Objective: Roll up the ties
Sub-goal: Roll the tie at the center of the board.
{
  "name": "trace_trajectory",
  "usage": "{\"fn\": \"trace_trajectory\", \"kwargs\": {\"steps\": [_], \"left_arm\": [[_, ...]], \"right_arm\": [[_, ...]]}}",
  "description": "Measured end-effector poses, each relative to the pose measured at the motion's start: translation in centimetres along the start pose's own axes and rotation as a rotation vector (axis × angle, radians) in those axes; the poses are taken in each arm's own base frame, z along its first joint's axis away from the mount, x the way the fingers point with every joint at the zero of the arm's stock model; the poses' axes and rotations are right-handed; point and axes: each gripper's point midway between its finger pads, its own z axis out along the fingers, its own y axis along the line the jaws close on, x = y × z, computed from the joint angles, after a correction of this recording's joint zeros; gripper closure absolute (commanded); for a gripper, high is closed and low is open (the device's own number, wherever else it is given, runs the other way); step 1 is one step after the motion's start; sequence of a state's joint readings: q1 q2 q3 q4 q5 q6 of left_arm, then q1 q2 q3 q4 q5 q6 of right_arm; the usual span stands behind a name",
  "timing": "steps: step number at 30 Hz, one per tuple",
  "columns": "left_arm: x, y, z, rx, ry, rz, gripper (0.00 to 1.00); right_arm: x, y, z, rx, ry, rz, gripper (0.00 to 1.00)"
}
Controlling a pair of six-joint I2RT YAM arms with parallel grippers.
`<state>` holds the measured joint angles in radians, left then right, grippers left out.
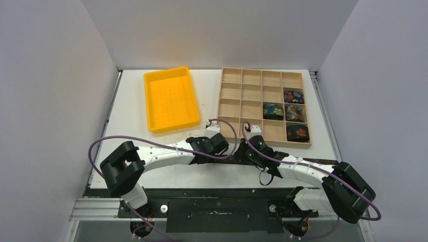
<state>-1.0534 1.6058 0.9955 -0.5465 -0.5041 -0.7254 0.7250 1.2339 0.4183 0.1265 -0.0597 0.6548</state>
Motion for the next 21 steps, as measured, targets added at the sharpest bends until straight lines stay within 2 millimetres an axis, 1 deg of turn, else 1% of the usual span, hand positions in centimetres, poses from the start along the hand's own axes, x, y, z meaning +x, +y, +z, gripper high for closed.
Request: {"fn": "trace_trajectory", "kwargs": {"steps": [4, 10, 12, 16, 18, 21], "left_arm": [[0.1, -0.7, 0.2, 0.007, 0.004, 0.008, 1.00], [0.9, -1.2, 1.0, 0.009, 0.028, 0.016, 1.00], [1.0, -1.5, 1.1, 0.016, 0.032, 0.010, 0.91], [0.9, -1.9, 1.1, 0.032, 0.031, -0.010, 0.77], [0.8, -2.1, 1.1, 0.039, 0.029, -0.018, 0.72], [0.8, -2.3, 1.1, 0.047, 0.030, -0.026, 0.67]], "right_arm": [[0.2, -0.3, 0.0, 0.007, 0.004, 0.003, 0.93], [0.2, -0.5, 0.0, 0.011, 0.004, 0.005, 0.93], [0.1, -0.5, 0.0, 0.011, 0.001, 0.007, 0.93], [-0.2, -0.4, -0.2, 0.005, -0.010, 0.008, 0.93], [-0.3, -0.3, -0.3, 0.003, -0.014, 0.008, 0.93], [-0.3, -0.3, -0.4, 0.002, -0.015, 0.008, 0.92]]}}
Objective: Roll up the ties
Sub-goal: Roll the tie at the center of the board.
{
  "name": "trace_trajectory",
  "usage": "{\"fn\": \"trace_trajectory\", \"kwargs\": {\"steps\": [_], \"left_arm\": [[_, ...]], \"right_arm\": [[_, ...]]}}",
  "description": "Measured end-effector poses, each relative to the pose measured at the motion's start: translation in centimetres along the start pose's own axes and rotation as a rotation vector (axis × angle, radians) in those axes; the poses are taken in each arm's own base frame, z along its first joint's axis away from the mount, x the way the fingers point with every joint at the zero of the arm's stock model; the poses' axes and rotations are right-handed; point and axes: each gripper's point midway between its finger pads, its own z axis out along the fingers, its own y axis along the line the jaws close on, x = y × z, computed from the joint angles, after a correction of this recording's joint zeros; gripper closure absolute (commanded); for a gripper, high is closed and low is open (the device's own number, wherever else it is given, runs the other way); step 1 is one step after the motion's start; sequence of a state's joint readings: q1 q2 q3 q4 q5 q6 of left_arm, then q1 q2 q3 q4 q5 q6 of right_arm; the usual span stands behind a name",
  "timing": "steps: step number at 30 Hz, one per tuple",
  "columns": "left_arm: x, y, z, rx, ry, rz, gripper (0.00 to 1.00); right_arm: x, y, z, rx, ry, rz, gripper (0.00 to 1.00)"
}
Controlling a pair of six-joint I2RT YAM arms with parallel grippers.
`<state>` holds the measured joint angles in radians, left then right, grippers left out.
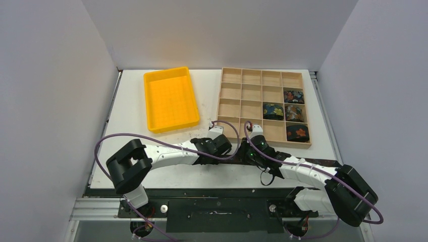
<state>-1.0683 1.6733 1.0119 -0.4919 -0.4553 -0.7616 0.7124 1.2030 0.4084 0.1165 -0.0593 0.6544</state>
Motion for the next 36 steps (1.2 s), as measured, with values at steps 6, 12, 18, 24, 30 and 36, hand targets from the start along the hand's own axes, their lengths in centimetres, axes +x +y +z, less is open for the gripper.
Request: {"fn": "trace_trajectory", "kwargs": {"steps": [6, 12, 18, 24, 30, 36], "left_arm": [[0.1, -0.3, -0.1, 0.011, 0.003, -0.005, 0.63], [-0.1, -0.2, -0.8, 0.028, -0.005, -0.022, 0.59], [-1.6, -0.3, -2.8, 0.076, -0.054, -0.060, 0.57], [-2.9, -0.1, -4.9, 0.124, -0.104, -0.095, 0.56], [-3.7, 1.4, -6.9, 0.157, -0.152, -0.139, 0.54], [-5.2, 3.9, -9.0, 0.186, -0.234, -0.220, 0.50]], "right_arm": [[-0.1, 0.0, -0.1, 0.000, -0.001, 0.000, 0.92], [0.1, -0.1, -0.2, 0.007, 0.004, 0.000, 0.92], [-0.1, -0.3, -0.5, 0.012, -0.002, -0.006, 0.92], [-0.4, -0.4, -0.8, 0.020, -0.014, -0.012, 0.92], [-0.4, -0.7, -1.0, 0.030, -0.015, -0.019, 0.92], [-0.6, -0.6, -1.2, 0.027, -0.023, -0.024, 0.88]]}}
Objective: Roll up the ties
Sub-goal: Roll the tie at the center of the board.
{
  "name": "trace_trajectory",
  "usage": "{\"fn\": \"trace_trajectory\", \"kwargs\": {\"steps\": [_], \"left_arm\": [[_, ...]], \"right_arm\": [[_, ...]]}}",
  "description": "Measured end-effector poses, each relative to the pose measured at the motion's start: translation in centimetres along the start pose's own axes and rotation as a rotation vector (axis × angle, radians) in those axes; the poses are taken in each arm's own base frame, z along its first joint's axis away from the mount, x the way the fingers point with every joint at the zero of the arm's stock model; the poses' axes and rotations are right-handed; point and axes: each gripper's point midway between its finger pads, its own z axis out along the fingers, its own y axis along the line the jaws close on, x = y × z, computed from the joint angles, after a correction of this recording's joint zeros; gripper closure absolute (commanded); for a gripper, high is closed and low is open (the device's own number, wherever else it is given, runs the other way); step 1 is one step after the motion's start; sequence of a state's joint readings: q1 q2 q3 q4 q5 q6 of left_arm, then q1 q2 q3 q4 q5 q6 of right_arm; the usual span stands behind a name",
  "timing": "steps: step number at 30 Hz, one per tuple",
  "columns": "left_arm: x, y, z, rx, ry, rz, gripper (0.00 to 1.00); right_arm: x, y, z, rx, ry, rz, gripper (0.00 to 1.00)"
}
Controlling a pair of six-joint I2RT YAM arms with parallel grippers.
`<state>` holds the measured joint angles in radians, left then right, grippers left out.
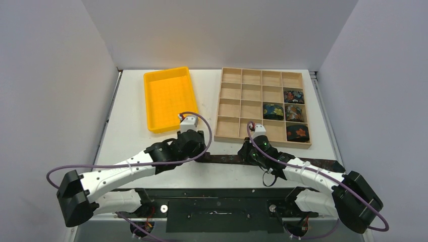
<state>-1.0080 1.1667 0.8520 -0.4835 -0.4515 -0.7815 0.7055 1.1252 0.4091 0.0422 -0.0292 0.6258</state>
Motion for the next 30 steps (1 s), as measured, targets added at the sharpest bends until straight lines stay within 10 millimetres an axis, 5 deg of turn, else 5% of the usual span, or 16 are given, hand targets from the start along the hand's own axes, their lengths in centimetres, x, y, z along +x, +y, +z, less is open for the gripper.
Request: {"fn": "trace_trajectory", "kwargs": {"steps": [4, 6, 12, 21, 26, 30], "left_arm": [[-1.4, 1.9, -1.3, 0.006, -0.074, -0.055, 0.31], [-1.8, 3.5, -1.8, 0.002, -0.116, -0.097, 0.25], [-0.1, 8.1, -1.9, 0.001, -0.219, -0.243, 0.30], [3.7, 11.6, 2.0, 0.060, -0.194, -0.493, 0.40], [3.8, 11.1, 3.7, 0.153, -0.147, -0.625, 0.40], [3.3, 9.7, 4.0, 0.237, -0.114, -0.661, 0.39]], "right_arm": [[-0.1, 0.0, 0.0, -0.002, -0.003, -0.003, 0.64], [-0.3, 0.2, 0.0, -0.014, -0.008, -0.004, 0.59], [-0.5, 2.1, -0.2, -0.108, 0.002, -0.003, 0.51], [-2.3, 9.9, 0.9, -0.344, 0.029, 0.019, 0.70], [-1.5, 14.0, 2.5, -0.447, 0.091, 0.050, 0.78], [-0.2, 15.0, 4.2, -0.476, 0.149, 0.103, 0.83]]}}
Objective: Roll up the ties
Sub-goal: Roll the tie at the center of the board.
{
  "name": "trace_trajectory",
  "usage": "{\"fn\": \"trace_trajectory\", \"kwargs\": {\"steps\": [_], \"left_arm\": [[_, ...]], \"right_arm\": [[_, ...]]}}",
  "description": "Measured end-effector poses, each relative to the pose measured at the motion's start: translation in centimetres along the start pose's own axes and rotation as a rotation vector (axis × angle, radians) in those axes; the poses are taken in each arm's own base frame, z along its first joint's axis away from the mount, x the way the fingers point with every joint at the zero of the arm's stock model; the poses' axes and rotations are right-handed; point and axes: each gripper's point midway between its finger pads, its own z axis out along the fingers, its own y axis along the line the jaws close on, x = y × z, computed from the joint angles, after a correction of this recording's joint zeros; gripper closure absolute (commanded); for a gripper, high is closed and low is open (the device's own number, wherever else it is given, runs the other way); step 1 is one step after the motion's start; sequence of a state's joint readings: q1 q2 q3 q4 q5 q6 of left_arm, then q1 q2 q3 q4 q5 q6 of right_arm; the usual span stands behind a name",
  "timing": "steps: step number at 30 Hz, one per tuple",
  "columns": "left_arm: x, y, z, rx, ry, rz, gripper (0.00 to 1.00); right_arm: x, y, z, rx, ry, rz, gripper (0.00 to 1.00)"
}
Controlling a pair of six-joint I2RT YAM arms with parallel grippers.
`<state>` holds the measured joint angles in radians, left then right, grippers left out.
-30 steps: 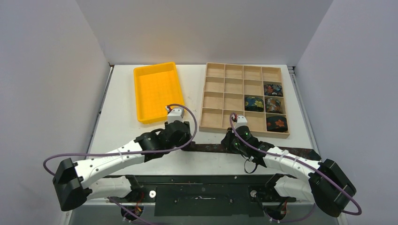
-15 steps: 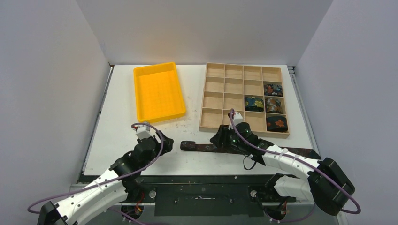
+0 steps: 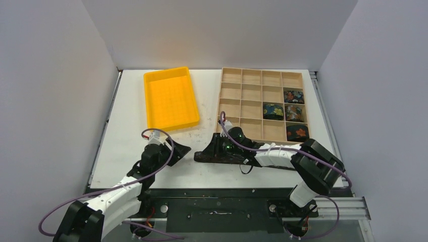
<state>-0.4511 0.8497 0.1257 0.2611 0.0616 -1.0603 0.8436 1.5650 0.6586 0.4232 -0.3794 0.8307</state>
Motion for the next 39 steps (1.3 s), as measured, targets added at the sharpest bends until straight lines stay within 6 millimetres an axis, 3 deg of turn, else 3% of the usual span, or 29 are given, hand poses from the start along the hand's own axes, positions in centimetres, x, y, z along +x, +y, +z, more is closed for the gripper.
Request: {"fn": "trace_trajectory", "kwargs": {"steps": [6, 10, 25, 39], "left_arm": [[0.2, -1.1, 0.3, 0.057, 0.030, -0.011, 0.36], [0.7, -0.9, 0.5, 0.053, 0.054, -0.014, 0.34], [3.2, 0.4, 1.4, 0.025, 0.189, -0.015, 0.34], [4.7, -1.2, 3.3, 0.096, 0.300, -0.010, 0.34]], "right_arm": [[1.3, -1.5, 1.7, 0.025, 0.043, 0.058, 0.85], [1.8, -2.1, 2.0, 0.041, 0.057, 0.066, 0.86], [3.0, -4.9, 1.4, 0.105, 0.064, 0.070, 0.87], [3.1, -5.4, 1.4, 0.103, 0.052, 0.054, 0.87]]}}
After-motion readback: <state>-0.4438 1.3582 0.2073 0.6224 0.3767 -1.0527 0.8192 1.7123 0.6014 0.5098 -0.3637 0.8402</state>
